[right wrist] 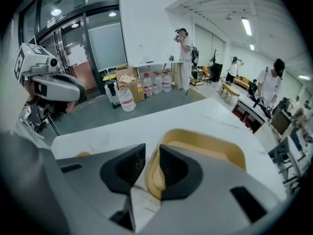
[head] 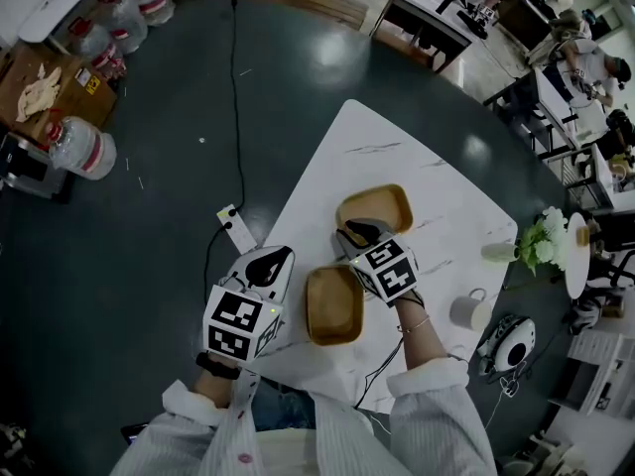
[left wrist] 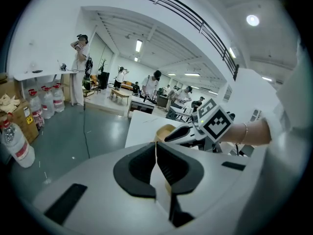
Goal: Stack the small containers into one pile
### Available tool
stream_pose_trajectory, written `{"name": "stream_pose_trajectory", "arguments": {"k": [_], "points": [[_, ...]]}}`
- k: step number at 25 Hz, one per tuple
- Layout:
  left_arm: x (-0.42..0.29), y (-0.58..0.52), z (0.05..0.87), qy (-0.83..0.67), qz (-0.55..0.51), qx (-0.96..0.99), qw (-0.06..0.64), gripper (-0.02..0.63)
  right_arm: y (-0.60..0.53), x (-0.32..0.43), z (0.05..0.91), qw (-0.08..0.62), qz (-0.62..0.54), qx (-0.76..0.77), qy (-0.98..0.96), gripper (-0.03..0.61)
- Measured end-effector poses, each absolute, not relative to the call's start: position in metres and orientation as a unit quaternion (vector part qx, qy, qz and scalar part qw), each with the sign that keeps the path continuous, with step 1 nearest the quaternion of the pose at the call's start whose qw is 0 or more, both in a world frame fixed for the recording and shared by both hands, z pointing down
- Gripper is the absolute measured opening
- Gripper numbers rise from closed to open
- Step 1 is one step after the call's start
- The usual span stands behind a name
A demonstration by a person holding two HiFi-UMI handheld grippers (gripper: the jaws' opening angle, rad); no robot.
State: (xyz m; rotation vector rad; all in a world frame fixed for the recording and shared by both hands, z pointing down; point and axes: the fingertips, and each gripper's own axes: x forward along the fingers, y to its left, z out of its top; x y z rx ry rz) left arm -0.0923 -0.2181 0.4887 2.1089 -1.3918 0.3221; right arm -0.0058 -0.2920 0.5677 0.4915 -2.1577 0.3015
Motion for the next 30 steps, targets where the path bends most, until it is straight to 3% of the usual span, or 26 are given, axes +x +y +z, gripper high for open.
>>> {"name": "stream_pose_trajectory", "arguments": {"k": [10, 15, 22, 30], "points": [[-0.094, -0.221, 0.49, -0.526, 0.119, 0.789, 0.295, 0.023, -0.294, -0.007, 0.578, 0.472, 0.109, 0.194, -0.853, 0.081], [-0.094, -0.217, 0.489, -0.524, 0.118, 0.79, 0.294, 0.023, -0.293, -0.002, 0.578, 0.491, 0.085, 0.197, -0.844, 0.032], [-0.095, -0.217, 0.485, -0.522, 0.116, 0.794, 0.289, 0.023, -0.294, 0.006, 0.577, 0.507, 0.068, 0.201, -0.836, 0.028], [-0.094, -0.212, 0.476, -0.524, 0.11, 0.797, 0.281, 0.023, -0.289, 0.013, 0.562, 0.498, 0.069, 0.217, -0.836, 0.023]]}}
